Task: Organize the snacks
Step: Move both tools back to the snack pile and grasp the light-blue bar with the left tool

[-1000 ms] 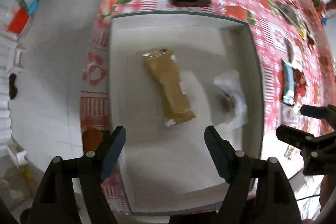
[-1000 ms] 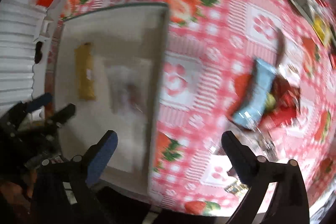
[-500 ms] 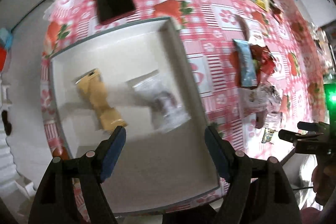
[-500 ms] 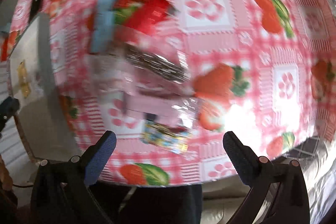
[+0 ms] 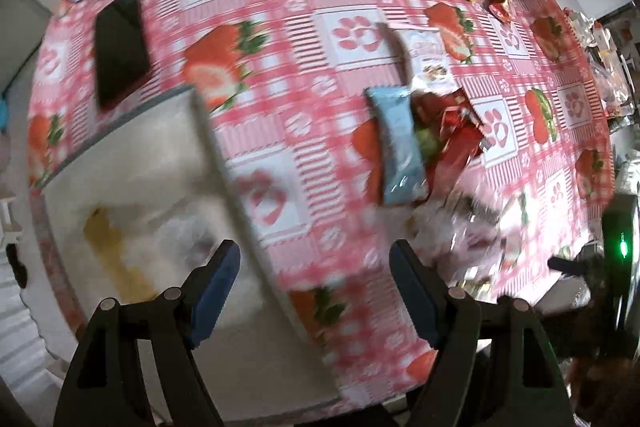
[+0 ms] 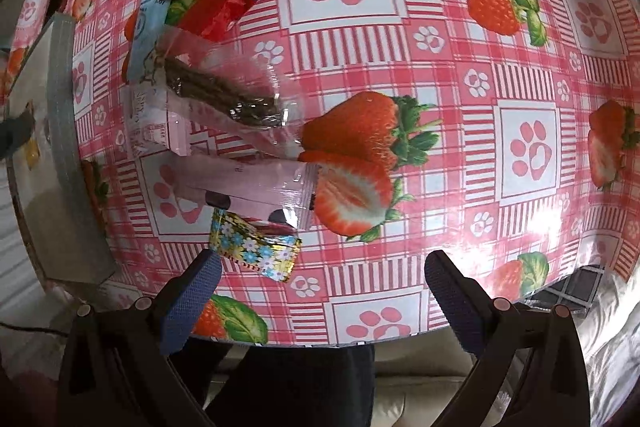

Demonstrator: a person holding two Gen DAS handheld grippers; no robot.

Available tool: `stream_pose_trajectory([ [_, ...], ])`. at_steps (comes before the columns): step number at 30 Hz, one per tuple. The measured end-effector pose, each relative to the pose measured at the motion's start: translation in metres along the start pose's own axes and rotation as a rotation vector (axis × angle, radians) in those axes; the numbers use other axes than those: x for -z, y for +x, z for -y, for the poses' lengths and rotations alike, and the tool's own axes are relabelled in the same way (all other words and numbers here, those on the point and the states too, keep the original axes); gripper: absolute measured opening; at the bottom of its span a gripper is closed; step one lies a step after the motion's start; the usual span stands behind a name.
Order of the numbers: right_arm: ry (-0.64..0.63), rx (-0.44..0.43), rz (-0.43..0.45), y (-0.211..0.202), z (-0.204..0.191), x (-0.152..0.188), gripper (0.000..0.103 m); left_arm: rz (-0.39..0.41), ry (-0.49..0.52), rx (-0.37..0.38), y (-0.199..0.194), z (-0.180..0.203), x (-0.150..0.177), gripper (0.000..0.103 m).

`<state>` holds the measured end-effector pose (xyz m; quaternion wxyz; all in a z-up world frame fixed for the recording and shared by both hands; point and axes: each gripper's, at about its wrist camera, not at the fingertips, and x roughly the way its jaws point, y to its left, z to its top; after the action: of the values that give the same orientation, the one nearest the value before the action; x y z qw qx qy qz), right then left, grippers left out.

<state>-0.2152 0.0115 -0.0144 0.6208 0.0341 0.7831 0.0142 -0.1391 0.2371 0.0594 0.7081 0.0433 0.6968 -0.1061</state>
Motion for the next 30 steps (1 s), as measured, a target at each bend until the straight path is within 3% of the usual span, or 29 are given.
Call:
stream_pose_trajectory([
  [8, -0.004, -0.011, -0.009, -0.003, 0.064, 0.001, 0.102, -0.064, -0.042, 0.009, 0.041, 0.021, -0.047, 0.08],
  [16, -0.027, -0.023, -0.002, -0.009, 0.11, 0.0, 0.102, -0.1, -0.021, -0.038, 0.075, 0.039, -0.065, 0.083],
  [22, -0.088, -0.011, 0.003, -0.01, 0.103, 0.003, 0.102, -0.077, 0.01, -0.147, 0.084, 0.044, -0.067, 0.087],
  [27, -0.111, -0.006, 0.004, -0.004, 0.094, 0.006, 0.102, -0.077, 0.012, -0.14, 0.085, 0.035, -0.071, 0.087],
  [30, -0.123, -0.002, -0.009, 0.004, 0.083, 0.007, 0.102, -0.074, 0.018, -0.157, 0.087, 0.031, -0.07, 0.093],
])
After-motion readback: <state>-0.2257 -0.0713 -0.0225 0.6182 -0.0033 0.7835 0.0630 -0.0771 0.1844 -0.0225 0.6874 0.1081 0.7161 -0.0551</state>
